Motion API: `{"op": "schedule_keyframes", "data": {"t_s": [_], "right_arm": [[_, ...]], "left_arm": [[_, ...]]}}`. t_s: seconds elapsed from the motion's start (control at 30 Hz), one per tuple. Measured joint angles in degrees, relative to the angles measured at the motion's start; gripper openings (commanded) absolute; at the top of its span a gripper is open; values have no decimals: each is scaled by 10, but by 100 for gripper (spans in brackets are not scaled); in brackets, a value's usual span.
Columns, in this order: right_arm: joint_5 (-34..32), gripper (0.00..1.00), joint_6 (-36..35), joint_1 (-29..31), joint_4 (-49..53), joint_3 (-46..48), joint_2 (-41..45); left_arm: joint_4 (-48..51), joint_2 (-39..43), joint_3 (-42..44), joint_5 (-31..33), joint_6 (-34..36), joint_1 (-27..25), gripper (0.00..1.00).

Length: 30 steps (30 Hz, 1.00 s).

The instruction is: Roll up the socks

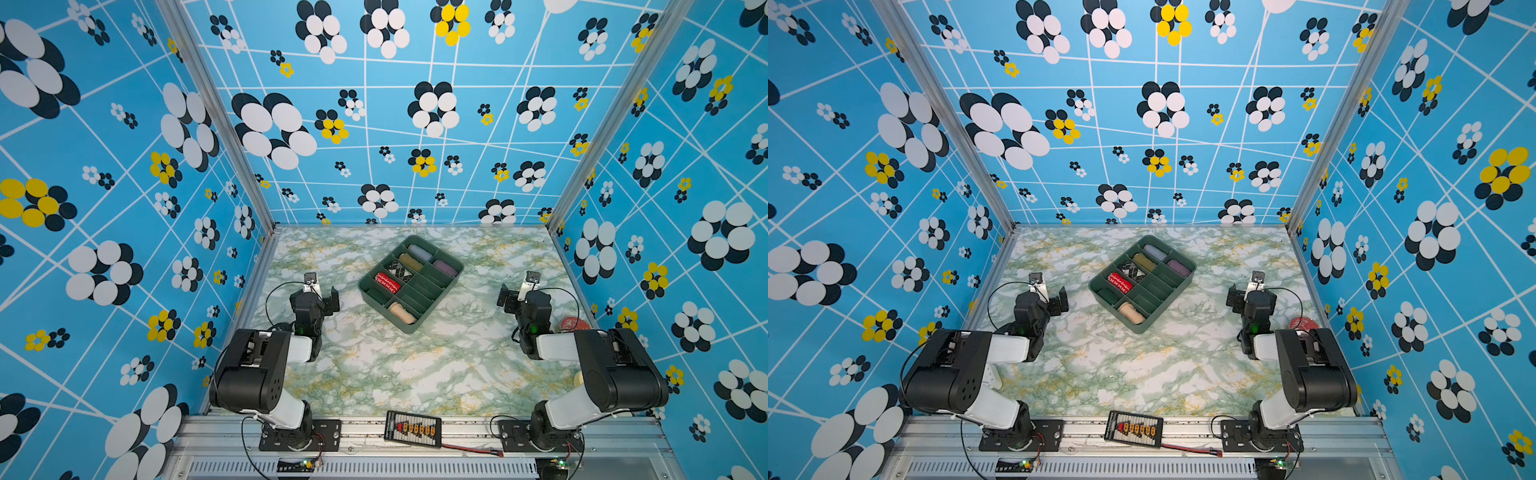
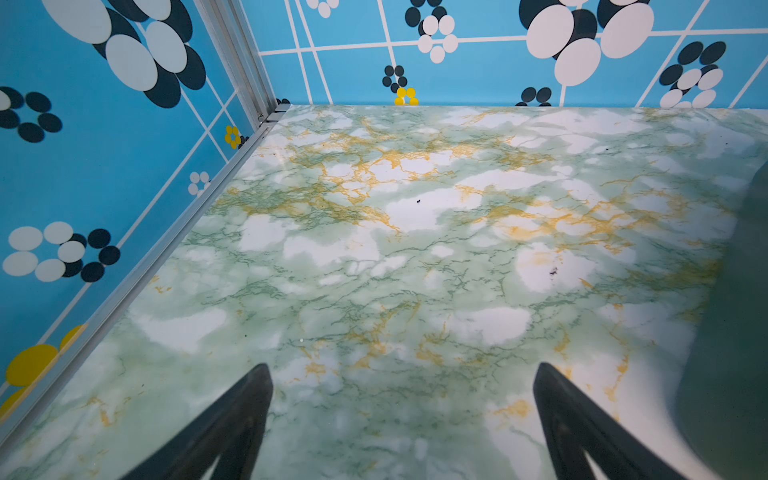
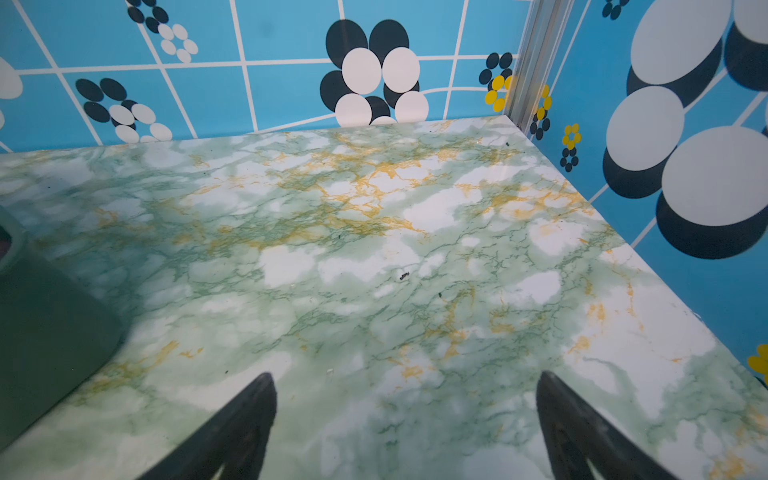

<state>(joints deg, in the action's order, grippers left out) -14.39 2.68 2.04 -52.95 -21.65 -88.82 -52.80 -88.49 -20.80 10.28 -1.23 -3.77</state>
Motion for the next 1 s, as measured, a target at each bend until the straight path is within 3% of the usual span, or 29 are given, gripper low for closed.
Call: {"op": "schedule_keyframes", "data": {"t_s": [1.0], "right_arm": [[0,99,-2,0,-1,0,0]], "left_arm": [[0,0,0,-13,0,4,99]]}}
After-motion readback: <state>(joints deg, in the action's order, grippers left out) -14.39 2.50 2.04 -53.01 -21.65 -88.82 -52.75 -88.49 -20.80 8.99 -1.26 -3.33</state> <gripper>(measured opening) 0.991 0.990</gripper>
